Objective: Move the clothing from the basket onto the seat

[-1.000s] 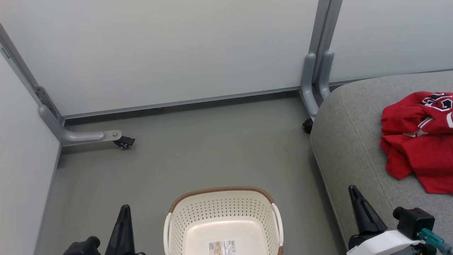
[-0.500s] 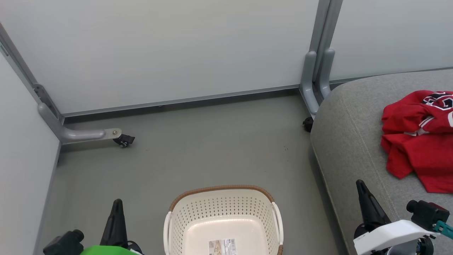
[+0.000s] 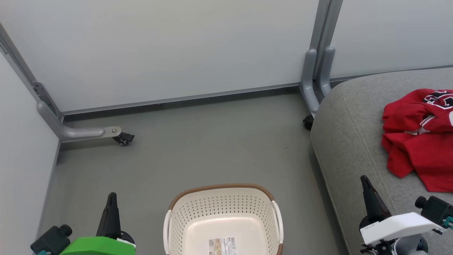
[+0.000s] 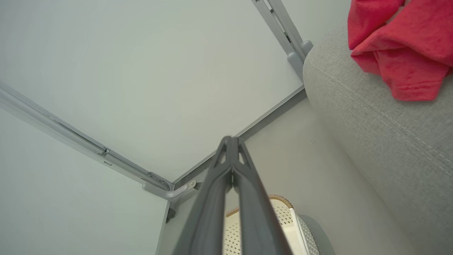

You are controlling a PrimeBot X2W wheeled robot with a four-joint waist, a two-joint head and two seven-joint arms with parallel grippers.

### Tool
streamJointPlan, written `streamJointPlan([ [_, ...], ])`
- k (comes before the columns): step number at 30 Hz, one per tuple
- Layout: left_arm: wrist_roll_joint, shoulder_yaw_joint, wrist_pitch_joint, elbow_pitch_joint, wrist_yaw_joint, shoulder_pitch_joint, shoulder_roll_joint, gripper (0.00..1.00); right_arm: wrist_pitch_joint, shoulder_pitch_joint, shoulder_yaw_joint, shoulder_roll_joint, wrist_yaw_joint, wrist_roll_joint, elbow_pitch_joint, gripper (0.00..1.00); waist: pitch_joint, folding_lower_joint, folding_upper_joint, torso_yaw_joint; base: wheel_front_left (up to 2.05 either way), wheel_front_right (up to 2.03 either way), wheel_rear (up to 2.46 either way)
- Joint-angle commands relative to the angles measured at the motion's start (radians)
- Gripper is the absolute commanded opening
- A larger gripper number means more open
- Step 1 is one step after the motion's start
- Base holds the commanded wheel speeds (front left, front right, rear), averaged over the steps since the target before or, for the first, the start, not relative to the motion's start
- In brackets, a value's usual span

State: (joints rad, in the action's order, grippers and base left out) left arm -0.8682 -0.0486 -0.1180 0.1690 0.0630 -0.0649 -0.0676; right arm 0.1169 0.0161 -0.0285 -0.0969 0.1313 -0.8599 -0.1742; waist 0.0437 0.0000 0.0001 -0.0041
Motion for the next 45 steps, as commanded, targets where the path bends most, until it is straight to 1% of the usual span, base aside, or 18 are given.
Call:
streamJointPlan([
  [1, -0.034, 0.009, 0.007, -0.007, 0.009, 0.032, -0.008, 0.00, -0.009, -0.028, 0.008, -0.003, 0.000, -0.036, 0.007, 0.00, -0.001, 0.0000, -0.0001, 0.000, 0.00, 0.00, 0.00],
  [23, -0.284, 0.046, 0.071, 0.019, 0.028, 0.082, -0.011, 0.00, -0.075, -0.062, 0.043, 0.006, 0.000, -0.284, -0.018, 0.00, -0.013, 0.0000, -0.0001, 0.001, 0.00, 0.00, 0.00],
  [45, -0.484, 0.081, 0.127, 0.042, 0.046, 0.122, -0.010, 0.00, -0.132, -0.090, 0.075, 0.015, 0.000, -0.484, -0.039, 0.00, -0.024, 0.0000, -0.0001, 0.002, 0.00, 0.00, 0.00],
])
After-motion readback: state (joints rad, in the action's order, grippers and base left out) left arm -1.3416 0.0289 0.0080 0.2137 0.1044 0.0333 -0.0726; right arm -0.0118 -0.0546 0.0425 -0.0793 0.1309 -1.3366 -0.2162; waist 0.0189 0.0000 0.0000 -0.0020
